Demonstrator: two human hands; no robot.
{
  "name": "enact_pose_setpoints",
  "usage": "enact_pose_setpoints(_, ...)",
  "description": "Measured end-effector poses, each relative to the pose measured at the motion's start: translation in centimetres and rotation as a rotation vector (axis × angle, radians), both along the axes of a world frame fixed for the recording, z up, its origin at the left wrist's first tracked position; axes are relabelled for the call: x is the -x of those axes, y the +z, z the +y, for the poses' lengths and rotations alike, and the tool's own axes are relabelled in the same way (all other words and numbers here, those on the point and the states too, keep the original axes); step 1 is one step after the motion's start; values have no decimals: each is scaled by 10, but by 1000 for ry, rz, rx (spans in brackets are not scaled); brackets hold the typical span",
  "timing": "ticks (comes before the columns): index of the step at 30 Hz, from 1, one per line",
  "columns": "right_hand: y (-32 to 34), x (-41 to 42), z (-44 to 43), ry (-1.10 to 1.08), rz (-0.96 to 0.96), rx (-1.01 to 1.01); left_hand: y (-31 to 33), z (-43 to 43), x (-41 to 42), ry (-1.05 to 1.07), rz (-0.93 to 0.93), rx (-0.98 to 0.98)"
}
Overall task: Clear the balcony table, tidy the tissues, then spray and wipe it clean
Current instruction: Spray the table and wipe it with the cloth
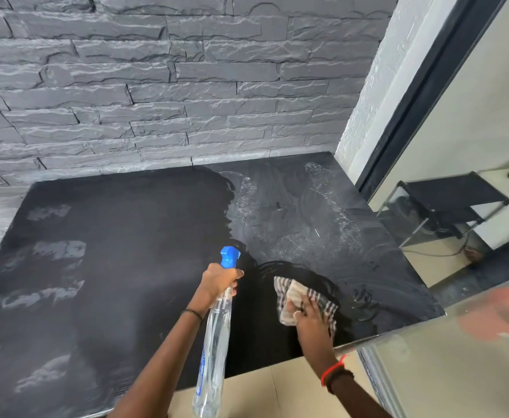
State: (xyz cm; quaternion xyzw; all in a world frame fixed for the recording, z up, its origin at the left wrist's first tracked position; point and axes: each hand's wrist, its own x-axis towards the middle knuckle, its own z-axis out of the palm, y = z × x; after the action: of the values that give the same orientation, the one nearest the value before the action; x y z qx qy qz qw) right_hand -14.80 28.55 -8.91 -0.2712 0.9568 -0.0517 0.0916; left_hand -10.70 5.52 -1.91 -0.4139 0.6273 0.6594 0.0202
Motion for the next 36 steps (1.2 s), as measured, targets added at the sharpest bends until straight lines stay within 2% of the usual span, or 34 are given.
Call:
enact_pose_setpoints(3,2,-27,-34,129,14,56,-3,-6,3,5,-10,-7)
enact_pose_setpoints(4,2,-27,-44,150,-39,-9,-4,-7,3,-2,-14,-5)
enact_pose_setpoints(8,5,8,-81,188,-77,10,-4,-11,6,-23,-21,17)
enact_pose_setpoints(13,6,62,-71,57,-79,-7,-3,-13,10,-36,-16,27)
enact_pose_setpoints(18,4,60,-29,-85,-71,1,-4,-5,17,-62,-22,41)
enact_pose_setpoints(29,7,47,-25,-121,-147,-114,15,14,56,-123,-30,56)
enact_pose_setpoints(36,12,62,-27,-77,-149,-103,16,13,74,-83,-36,64)
